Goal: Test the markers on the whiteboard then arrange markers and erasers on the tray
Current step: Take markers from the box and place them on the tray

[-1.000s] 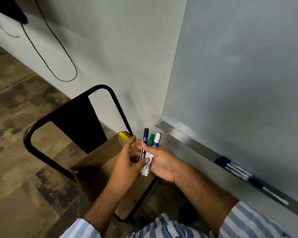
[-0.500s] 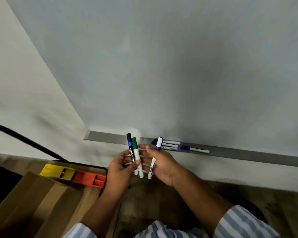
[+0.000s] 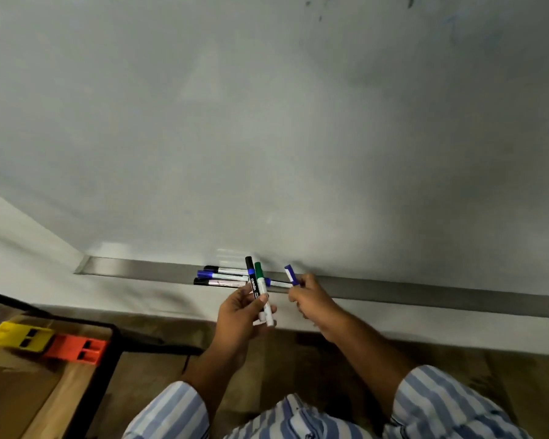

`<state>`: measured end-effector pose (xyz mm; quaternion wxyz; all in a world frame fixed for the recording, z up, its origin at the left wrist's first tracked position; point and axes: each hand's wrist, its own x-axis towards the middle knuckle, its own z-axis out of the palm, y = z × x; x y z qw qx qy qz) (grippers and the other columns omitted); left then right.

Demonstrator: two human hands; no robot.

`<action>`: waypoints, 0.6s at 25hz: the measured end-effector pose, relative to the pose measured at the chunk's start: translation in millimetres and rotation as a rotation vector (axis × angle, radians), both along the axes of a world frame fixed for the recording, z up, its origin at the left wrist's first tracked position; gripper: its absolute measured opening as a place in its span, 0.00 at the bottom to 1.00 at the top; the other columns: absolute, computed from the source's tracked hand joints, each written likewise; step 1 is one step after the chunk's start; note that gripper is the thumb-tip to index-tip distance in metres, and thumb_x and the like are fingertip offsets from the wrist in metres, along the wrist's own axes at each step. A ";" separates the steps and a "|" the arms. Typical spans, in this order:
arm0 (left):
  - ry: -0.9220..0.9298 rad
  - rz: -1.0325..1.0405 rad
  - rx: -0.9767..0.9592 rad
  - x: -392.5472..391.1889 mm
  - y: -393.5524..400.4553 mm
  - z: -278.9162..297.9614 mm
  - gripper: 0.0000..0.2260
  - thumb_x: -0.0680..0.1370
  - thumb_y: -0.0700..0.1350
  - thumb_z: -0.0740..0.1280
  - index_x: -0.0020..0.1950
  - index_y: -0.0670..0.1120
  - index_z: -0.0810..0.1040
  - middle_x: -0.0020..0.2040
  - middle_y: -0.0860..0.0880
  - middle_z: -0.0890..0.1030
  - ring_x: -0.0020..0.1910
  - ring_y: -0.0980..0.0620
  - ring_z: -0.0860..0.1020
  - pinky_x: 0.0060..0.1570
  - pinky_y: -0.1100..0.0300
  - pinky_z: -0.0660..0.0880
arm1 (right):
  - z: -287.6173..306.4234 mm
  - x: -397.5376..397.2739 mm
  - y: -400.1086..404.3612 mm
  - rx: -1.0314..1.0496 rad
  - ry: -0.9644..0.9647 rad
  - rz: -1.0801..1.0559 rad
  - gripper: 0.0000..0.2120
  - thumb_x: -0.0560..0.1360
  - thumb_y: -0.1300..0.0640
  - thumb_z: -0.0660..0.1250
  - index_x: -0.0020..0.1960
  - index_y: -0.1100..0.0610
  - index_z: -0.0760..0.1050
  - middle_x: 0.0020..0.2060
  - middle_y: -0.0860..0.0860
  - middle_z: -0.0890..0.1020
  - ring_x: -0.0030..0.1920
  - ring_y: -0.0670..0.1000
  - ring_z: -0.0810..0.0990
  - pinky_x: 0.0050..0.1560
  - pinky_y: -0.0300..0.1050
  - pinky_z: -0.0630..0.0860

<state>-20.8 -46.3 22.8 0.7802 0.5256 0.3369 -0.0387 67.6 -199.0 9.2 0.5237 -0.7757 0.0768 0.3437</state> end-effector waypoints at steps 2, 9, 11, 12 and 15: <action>0.033 0.063 -0.036 9.8 -23.8 -5.9 0.11 0.82 0.37 0.71 0.64 0.38 0.80 0.56 0.33 0.85 0.47 0.44 0.87 0.43 0.48 0.86 | -8.2 15.3 -22.5 -0.017 -0.057 0.026 0.09 0.84 0.56 0.62 0.64 0.50 0.70 0.52 0.53 0.78 0.45 0.49 0.74 0.42 0.45 0.69; 0.093 0.233 -0.074 21.8 -67.7 -14.0 0.12 0.81 0.34 0.70 0.64 0.36 0.76 0.57 0.30 0.84 0.48 0.39 0.87 0.39 0.49 0.86 | -30.0 40.9 -51.3 -0.450 -0.732 0.176 0.07 0.77 0.59 0.74 0.54 0.51 0.84 0.47 0.50 0.84 0.47 0.53 0.82 0.44 0.44 0.76; 0.111 0.247 -0.064 23.2 -69.5 -18.1 0.12 0.81 0.35 0.71 0.64 0.37 0.77 0.54 0.33 0.85 0.49 0.40 0.86 0.45 0.48 0.87 | -31.2 45.4 -48.7 -0.604 -0.914 0.321 0.04 0.73 0.57 0.78 0.46 0.51 0.84 0.40 0.48 0.84 0.42 0.53 0.81 0.37 0.43 0.69; 0.122 0.249 -0.055 22.9 -68.9 -20.7 0.12 0.81 0.35 0.71 0.64 0.38 0.78 0.54 0.35 0.85 0.50 0.41 0.85 0.47 0.47 0.86 | -32.5 46.3 -45.8 -0.672 -0.954 0.424 0.06 0.70 0.57 0.80 0.43 0.51 0.84 0.37 0.48 0.84 0.39 0.53 0.81 0.34 0.42 0.68; 0.141 0.251 -0.035 22.1 -59.0 -27.7 0.14 0.79 0.36 0.73 0.64 0.39 0.79 0.56 0.37 0.86 0.52 0.40 0.86 0.46 0.50 0.85 | -43.8 52.4 -37.6 -0.711 -0.968 0.539 0.15 0.56 0.57 0.87 0.36 0.51 0.83 0.29 0.48 0.81 0.28 0.52 0.80 0.26 0.38 0.66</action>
